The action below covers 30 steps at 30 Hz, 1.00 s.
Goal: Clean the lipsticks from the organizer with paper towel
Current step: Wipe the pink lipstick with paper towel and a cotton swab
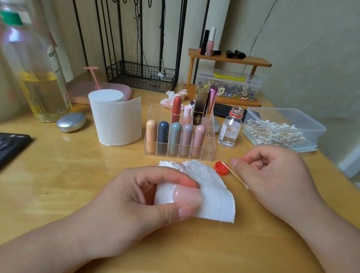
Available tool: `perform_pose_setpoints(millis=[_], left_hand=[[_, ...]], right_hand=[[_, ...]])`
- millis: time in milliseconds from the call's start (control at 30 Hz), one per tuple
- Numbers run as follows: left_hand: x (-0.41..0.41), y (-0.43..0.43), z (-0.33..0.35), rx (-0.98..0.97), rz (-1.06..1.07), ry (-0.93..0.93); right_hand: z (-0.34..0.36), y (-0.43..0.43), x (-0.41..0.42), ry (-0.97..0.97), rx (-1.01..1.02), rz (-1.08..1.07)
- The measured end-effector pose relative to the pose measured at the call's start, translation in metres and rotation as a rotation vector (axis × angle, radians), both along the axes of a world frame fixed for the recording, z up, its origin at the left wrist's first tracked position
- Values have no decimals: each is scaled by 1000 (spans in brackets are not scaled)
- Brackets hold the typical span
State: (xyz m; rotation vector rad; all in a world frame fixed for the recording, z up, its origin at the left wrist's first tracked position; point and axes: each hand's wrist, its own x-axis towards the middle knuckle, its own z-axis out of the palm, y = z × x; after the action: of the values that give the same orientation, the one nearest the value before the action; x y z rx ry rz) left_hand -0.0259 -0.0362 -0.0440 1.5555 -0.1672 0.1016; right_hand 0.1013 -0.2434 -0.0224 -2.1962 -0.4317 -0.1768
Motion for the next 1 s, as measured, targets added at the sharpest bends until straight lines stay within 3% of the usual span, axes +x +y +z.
perform_pose_setpoints(millis=[67,167,233,333,533,667,733,867,1000], left_hand=[[-1,0,3,22,12,-63],[-3,1,5,40,-10,-122],[-4,-1,4,49,-60,-142],[-3,-3,1,69,-116,-130],[3,0,-5,108,-71,34],[9,1,-5,-218,59,142],[10,0,-3,-341,49,201],[9,-6,-3,-424,-29,263],[8,-7,-5,-436,-63,274]], right_hand=[[3,-1,-11,134,172,85],[0,3,-27,722,385,349],[1,7,-35,1009,549,479],[3,12,-44,1117,754,635],[2,12,-45,747,810,416],[12,8,-53,159,440,207],[13,10,-59,54,407,151],[5,18,-69,-85,407,256],[0,18,-62,-327,261,488]])
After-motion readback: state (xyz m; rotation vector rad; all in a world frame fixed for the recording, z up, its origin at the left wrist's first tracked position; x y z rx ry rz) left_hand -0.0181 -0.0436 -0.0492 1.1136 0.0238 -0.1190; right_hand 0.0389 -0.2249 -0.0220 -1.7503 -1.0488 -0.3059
